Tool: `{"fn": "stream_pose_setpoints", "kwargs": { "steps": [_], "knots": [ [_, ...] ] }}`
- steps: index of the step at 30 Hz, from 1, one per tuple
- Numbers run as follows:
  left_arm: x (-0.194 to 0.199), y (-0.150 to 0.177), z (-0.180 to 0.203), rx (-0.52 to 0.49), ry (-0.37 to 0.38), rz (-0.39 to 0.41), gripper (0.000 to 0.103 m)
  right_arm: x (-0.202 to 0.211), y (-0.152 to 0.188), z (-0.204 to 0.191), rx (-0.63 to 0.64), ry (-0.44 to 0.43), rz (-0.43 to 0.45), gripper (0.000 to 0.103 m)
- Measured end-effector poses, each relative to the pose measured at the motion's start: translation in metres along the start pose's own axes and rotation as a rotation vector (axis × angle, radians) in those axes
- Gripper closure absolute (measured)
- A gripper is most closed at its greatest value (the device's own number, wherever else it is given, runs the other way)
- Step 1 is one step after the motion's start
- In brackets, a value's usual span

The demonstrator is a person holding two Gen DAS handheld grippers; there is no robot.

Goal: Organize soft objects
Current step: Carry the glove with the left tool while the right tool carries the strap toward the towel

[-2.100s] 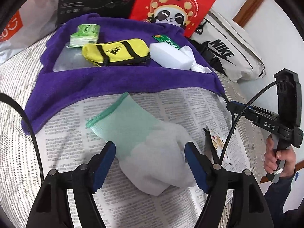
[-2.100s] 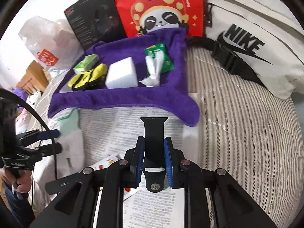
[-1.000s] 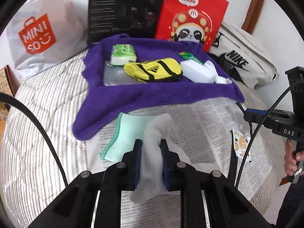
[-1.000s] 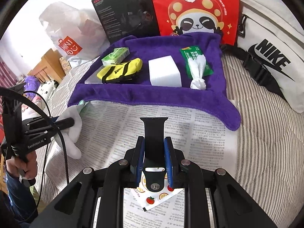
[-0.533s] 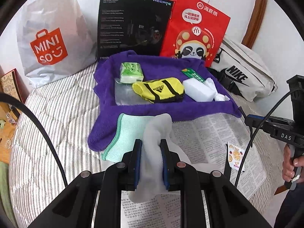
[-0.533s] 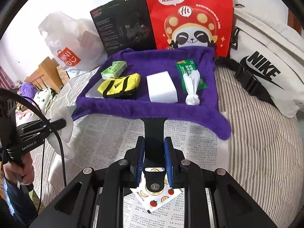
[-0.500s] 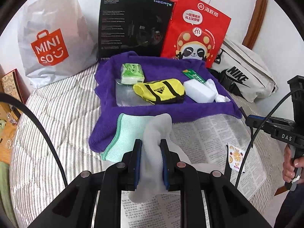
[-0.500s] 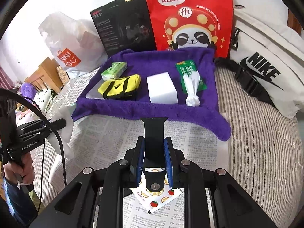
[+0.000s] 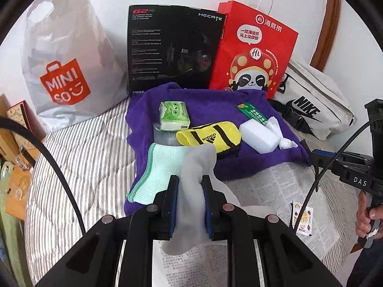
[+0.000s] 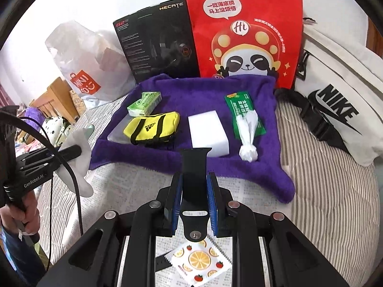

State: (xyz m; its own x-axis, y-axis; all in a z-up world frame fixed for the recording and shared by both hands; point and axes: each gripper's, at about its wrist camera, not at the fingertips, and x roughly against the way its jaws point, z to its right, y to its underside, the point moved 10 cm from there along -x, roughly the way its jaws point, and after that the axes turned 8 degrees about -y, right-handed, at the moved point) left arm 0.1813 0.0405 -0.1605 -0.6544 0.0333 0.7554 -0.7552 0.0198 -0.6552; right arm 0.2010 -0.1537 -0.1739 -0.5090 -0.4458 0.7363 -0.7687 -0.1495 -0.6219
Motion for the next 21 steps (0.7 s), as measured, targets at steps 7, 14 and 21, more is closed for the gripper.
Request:
{"fn": "stream_pose_setpoints", "kwargs": {
  "steps": [7,14,21],
  "knots": [
    [-0.009,-0.018,-0.002,-0.012,0.000,-0.002,0.085,-0.006,-0.017,0.003,0.011,0.018,0.004,0.082],
    [-0.018,-0.040,0.000,-0.019,0.017,0.006,0.085,-0.014,-0.040,0.007,0.022,0.025,0.018,0.082],
    [-0.032,-0.063,0.004,-0.035,0.023,0.004,0.085,-0.027,-0.064,0.010,0.046,0.047,0.019,0.082]
  ]
}}
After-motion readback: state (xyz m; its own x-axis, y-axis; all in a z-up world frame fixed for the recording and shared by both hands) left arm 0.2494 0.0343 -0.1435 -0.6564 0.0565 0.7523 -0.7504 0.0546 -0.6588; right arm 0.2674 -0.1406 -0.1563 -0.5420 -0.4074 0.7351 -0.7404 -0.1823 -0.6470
